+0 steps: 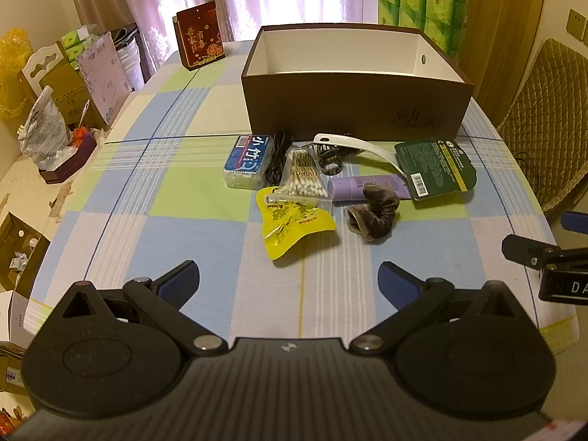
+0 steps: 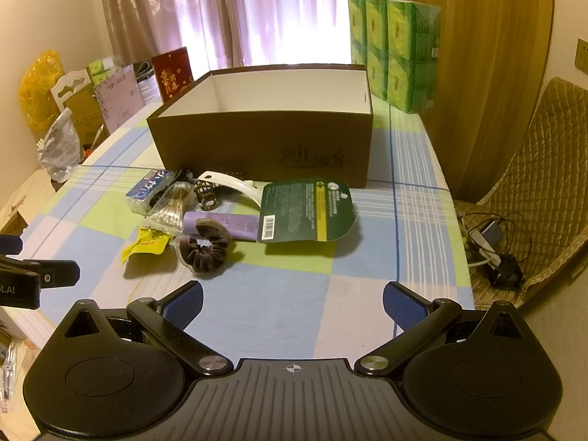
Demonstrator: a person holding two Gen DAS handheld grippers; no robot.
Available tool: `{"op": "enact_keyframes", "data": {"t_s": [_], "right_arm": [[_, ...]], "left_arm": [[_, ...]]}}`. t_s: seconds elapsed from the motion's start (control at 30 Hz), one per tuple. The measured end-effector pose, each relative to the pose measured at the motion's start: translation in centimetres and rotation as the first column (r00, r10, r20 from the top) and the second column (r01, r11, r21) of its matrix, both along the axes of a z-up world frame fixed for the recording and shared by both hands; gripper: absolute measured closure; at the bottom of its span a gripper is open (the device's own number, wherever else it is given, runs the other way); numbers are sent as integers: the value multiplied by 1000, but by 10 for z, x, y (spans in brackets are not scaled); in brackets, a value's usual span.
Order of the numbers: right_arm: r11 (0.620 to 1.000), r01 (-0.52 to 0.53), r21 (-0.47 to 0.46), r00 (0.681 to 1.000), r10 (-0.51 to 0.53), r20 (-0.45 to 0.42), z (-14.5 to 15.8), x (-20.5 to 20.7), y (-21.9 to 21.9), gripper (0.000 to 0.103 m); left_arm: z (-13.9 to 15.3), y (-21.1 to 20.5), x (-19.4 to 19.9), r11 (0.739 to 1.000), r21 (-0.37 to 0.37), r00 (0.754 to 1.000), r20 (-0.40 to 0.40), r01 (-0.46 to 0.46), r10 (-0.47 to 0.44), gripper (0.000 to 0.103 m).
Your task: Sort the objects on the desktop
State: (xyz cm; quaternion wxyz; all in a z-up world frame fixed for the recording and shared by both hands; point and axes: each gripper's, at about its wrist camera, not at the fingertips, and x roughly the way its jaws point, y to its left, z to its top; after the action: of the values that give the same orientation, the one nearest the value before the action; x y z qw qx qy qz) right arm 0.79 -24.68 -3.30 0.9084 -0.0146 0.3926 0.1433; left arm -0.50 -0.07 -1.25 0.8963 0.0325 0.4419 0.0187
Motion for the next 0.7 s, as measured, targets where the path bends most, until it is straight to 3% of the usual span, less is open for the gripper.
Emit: {"op": "enact_keyframes", "data": {"t_s": [0.7], "right_arm": [[1000,10,16,1000,-9,-25,-6,18,-7,2]], "left_arm": [[-4,-4,22,1000,6,999,-32,4,-4,1]]}}
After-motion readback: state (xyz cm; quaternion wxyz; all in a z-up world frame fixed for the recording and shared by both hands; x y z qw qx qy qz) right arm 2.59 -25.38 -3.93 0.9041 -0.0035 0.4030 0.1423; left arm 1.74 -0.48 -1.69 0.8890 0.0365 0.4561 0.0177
